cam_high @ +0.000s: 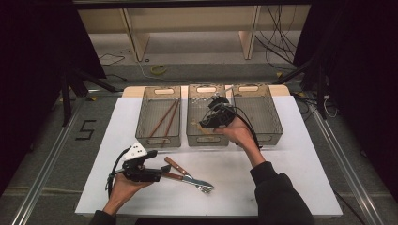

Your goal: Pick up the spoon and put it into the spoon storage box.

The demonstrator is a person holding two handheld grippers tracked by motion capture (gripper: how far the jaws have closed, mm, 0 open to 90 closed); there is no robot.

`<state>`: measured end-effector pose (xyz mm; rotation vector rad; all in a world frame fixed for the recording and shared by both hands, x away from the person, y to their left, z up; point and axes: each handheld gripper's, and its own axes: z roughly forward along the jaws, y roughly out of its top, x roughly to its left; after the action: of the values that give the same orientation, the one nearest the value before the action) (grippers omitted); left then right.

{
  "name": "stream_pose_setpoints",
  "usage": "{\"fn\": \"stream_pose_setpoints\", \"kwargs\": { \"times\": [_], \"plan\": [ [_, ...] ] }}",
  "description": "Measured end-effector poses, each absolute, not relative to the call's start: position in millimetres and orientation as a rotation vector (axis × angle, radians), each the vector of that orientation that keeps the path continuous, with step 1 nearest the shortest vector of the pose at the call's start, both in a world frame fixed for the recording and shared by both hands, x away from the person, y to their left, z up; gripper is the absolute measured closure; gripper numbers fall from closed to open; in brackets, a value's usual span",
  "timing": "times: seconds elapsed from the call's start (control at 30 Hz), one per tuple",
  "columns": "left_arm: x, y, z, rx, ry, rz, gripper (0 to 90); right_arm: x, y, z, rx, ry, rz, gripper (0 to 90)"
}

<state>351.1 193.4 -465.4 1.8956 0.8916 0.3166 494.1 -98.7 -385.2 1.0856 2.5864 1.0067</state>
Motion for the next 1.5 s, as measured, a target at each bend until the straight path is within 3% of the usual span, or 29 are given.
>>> {"fn": "stream_pose_setpoints", "kwargs": {
  "times": [0.57, 1.5],
  "plan": [
    [358, 191, -452, 2.018, 0.835, 0.276, 17.6, 433, -124, -379, 0.951, 2.619, 1.11, 42.9],
    [366, 182, -451, 2.205, 0.787, 0.217, 18.4, 397, -155, -404, 0.975, 2.649, 1.126, 34.8]
  ]
}}
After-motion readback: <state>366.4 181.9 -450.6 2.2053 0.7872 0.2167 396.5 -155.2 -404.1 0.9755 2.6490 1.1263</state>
